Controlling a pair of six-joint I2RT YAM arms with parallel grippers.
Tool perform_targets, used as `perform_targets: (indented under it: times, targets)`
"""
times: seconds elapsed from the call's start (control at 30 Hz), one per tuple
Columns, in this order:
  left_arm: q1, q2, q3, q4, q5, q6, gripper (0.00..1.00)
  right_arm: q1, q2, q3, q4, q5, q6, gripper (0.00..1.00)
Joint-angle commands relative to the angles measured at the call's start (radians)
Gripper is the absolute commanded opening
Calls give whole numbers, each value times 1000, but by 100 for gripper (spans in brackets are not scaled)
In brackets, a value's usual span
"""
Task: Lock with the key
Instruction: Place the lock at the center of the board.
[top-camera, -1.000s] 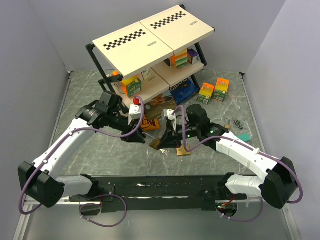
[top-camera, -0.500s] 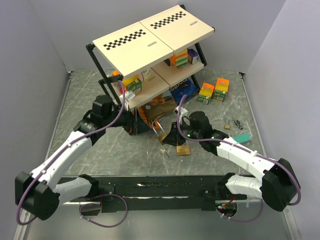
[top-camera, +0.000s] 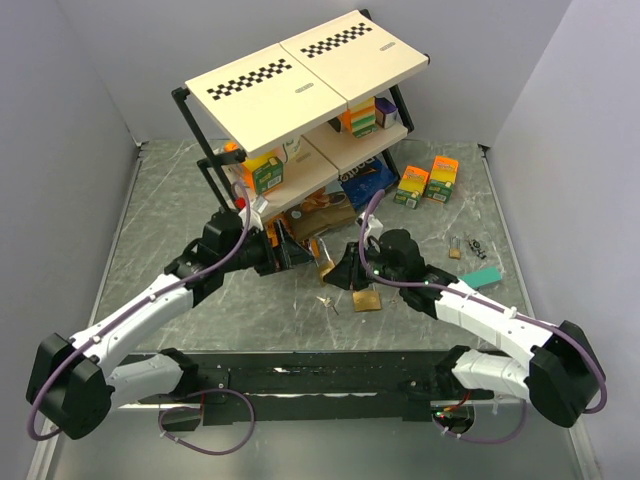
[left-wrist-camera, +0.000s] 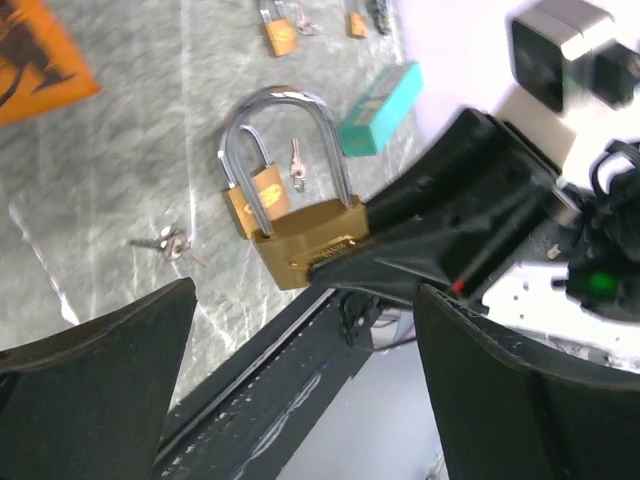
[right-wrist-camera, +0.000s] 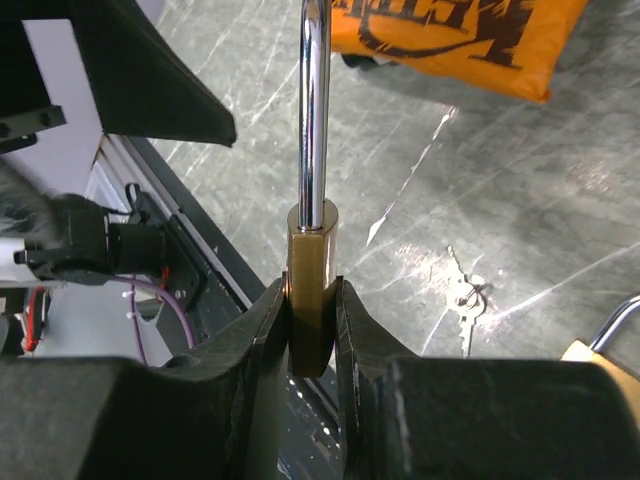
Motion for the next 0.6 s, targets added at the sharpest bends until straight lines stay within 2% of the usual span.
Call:
perform_targets:
  times: [0.0, 0.17, 0.33, 0.57]
  targets:
    - [-44, -45, -34, 9, -164, -145, 92, 35, -64, -20, 135, 37, 29, 0]
    - [-113, -31, -22, -27, -242, -140, 89, 67, -76, -41, 152, 58, 32, 0]
    - [-135, -25, -36, -71, -296, -188, 90, 104, -44, -1, 151, 80, 34, 0]
    - [-138, -26, -77, -4, -264, -248, 94, 132, -10, 29, 177, 60, 69, 0]
